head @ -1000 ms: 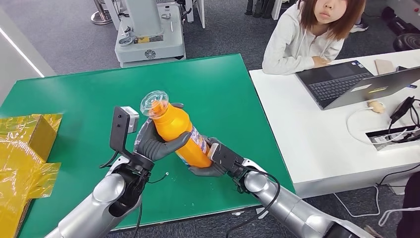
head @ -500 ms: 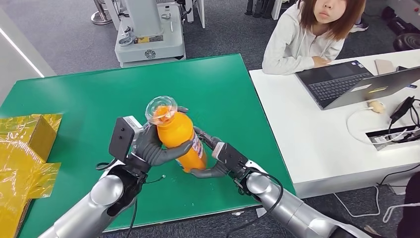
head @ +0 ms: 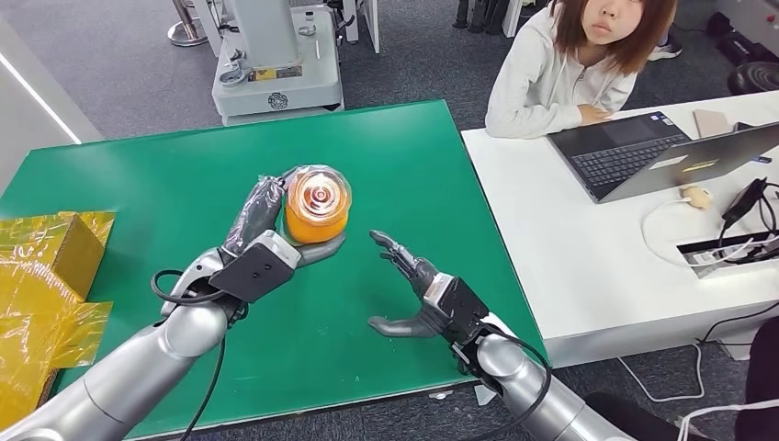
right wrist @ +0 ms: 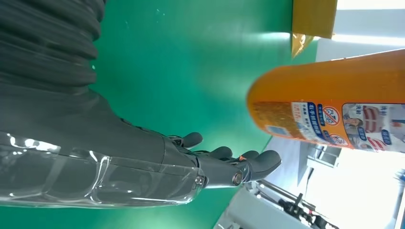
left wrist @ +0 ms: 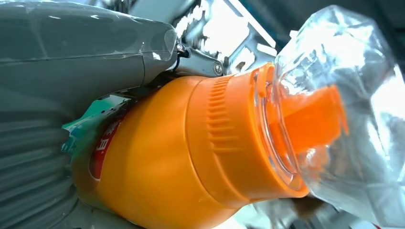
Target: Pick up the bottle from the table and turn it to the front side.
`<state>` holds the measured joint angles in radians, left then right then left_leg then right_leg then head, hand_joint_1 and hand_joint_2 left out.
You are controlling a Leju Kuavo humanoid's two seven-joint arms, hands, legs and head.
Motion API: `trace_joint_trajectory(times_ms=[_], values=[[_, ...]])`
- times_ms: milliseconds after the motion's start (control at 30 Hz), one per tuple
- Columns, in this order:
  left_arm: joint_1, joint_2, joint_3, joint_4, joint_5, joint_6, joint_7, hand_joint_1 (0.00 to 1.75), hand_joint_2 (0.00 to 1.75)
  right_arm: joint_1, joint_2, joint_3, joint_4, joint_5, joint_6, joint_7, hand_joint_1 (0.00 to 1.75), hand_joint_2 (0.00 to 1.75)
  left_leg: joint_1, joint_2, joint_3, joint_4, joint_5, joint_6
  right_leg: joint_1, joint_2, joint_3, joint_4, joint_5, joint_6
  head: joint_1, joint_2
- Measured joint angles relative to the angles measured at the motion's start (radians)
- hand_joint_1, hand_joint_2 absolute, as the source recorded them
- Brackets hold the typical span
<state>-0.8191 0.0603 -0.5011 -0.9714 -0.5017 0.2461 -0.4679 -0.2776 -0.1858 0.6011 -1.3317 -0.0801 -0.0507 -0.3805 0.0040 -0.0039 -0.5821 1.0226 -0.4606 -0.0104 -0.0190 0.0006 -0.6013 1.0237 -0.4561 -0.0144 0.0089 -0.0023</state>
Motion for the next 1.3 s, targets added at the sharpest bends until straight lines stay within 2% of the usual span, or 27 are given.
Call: trace_joint_trajectory(times_ms=[100, 233, 433, 533, 667, 767, 967, 1100, 1300], values=[[-0.037, 0.009, -0.041, 0.042, -0.209, 0.103, 0.055, 1.75, 1.75, 0.006, 0.000, -0.004, -0.011, 0.006, 0.000, -0.001, 0.00, 1.75, 0.000, 0.000, 0.000, 0.000, 0.000, 0.000, 0.000, 0.000, 0.000, 0.000, 0.000, 0.000, 0.000, 0.000], [-0.111, 0.025, -0.128, 0.115, -0.568, 0.204, 0.202, 1.75, 1.75, 0.031, 0.000, -0.015, -0.036, 0.031, -0.004, -0.002, 0.00, 1.75, 0.000, 0.000, 0.000, 0.000, 0.000, 0.000, 0.000, 0.000, 0.000, 0.000, 0.000, 0.000, 0.000, 0.000], [-0.176, 0.037, -0.220, 0.211, -0.869, 0.209, 0.352, 1.75, 1.75, 0.074, 0.005, -0.042, -0.082, 0.078, -0.004, -0.003, 0.00, 1.75, 0.000, 0.000, 0.000, 0.000, 0.000, 0.000, 0.000, 0.000, 0.000, 0.000, 0.000, 0.000, 0.000, 0.000], [-0.196, 0.050, -0.240, 0.252, -0.983, 0.197, 0.394, 1.75, 1.75, 0.104, 0.014, -0.065, -0.110, 0.103, -0.001, -0.004, 0.00, 1.75, 0.000, 0.000, 0.000, 0.000, 0.000, 0.000, 0.000, 0.000, 0.000, 0.000, 0.000, 0.000, 0.000, 0.000], [-0.216, 0.090, -0.250, 0.271, -1.048, 0.164, 0.401, 1.75, 1.75, 0.138, 0.023, -0.099, -0.144, 0.111, 0.011, -0.014, 0.00, 1.75, 0.000, 0.000, 0.000, 0.000, 0.000, 0.000, 0.000, 0.001, 0.000, 0.001, 0.000, 0.000, 0.000, 0.000], [-0.207, 0.145, -0.250, 0.267, -1.060, 0.146, 0.410, 1.75, 1.75, 0.153, 0.024, -0.120, -0.156, 0.109, 0.024, -0.033, 0.00, 1.75, 0.000, 0.003, 0.000, -0.001, 0.000, 0.000, 0.000, 0.002, 0.000, 0.001, 0.000, 0.000, 0.000, 0.000], [-0.137, 0.304, -0.248, 0.201, -1.062, 0.112, 0.453, 1.75, 1.75, 0.175, 0.022, -0.152, -0.165, 0.108, 0.035, -0.055, 0.00, 1.75, 0.001, 0.005, 0.001, -0.001, 0.000, -0.001, 0.001, 0.005, -0.001, 0.001, 0.000, 0.000, 0.000, 0.000], [-0.089, 0.405, -0.218, 0.131, -1.057, 0.088, 0.464, 1.75, 1.75, 0.188, 0.013, -0.156, -0.177, 0.108, 0.036, -0.057, 0.00, 1.75, 0.001, 0.005, 0.001, -0.001, 0.000, -0.001, 0.002, 0.005, -0.001, 0.001, 0.000, -0.001, 0.000, 0.000], [-0.071, 0.452, -0.190, 0.094, -1.053, 0.083, 0.460, 1.75, 1.75, 0.197, 0.005, -0.158, -0.183, 0.107, 0.035, -0.057, 0.00, 1.75, 0.001, 0.005, 0.000, -0.001, 0.000, -0.001, 0.002, 0.005, -0.001, 0.001, 0.000, -0.001, 0.000, 0.000]])
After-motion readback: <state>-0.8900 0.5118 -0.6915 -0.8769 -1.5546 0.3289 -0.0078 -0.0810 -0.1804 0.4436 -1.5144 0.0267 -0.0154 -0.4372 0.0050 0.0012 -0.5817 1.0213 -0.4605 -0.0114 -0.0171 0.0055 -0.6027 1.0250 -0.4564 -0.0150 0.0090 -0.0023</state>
